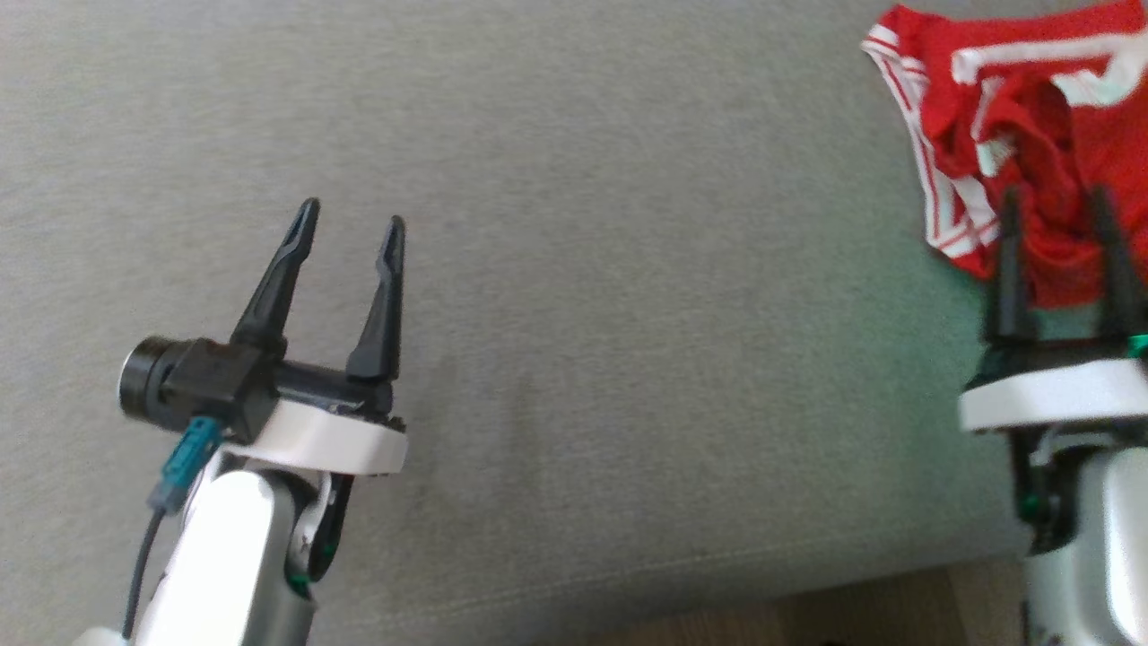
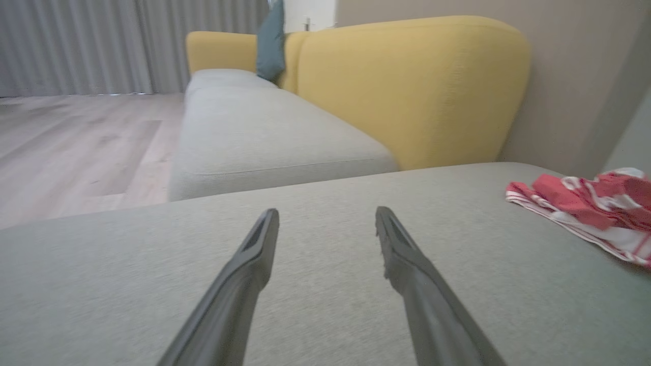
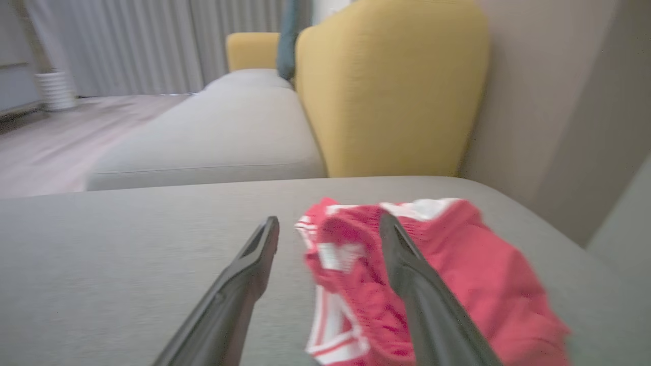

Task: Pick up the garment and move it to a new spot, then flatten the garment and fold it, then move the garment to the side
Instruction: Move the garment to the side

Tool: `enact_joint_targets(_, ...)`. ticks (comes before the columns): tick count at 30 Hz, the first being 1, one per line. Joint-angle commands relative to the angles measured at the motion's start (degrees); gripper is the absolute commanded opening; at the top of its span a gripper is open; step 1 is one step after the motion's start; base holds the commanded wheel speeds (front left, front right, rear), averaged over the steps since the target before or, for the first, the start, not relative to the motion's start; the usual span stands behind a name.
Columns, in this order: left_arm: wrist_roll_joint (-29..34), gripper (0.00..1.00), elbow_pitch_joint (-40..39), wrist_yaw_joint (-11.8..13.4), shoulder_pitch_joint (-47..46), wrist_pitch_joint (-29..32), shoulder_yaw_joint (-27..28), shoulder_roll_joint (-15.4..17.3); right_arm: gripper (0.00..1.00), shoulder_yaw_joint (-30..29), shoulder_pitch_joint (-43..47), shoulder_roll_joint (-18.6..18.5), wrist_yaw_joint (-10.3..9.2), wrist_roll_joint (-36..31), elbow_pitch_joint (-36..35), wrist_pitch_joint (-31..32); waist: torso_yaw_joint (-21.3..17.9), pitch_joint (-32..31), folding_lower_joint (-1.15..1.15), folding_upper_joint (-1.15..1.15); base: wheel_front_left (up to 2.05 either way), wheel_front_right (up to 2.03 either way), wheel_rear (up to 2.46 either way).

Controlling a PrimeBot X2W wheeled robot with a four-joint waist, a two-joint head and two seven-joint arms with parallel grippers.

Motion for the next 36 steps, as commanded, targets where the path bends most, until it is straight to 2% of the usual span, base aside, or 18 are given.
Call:
enact_joint_targets(1, -0.41, 1.00, -1.42, 0.52, 0.01, -0.64, 2.75, 0.43, 1.00, 2.60, 0.09, 0.15, -0.04, 0.03, -2.67, -0.19, 3.21, -2.76, 0.00, 0.00, 0.00, 0.00, 0.00)
enact_joint_targets(6, -1.40, 1.00, -0.70, 1.45, 1.79, -0.68, 4.83, 0.44, 1.00, 7.01, 2.34, 0.66, -0.04, 1.00, -3.54, -0.34, 6.46, -5.02, 0.00, 0.00, 0.00, 0.00, 0.00)
enact_joint_targets(11, -1.87, 1.00, 0.16, 1.87, 4.31, -0.69, 6.37, 0.75, 1.00, 9.16, 4.05, 0.74, -0.04, 2.36, -3.25, -0.58, 7.79, -7.69, 0.00, 0.00, 0.00, 0.00, 0.00)
enact_joint_targets(22, -2.76, 1.00, 2.28, 1.76, 9.72, -0.69, 6.73, 0.45, 1.00, 10.06, 10.93, 0.76, -0.04, 3.86, -4.14, 0.95, 8.13, -14.29, 0.00, 0.00, 0.00, 0.00, 0.00)
enact_joint_targets(36, -2.49, 1.00, 3.11, 2.81, 11.71, -0.70, 6.40, 0.59, 1.00, 10.63, 13.85, 0.76, -0.04, 3.98, -6.51, 2.85, 8.58, -16.55, 0.00, 0.00, 0.00, 0.00, 0.00)
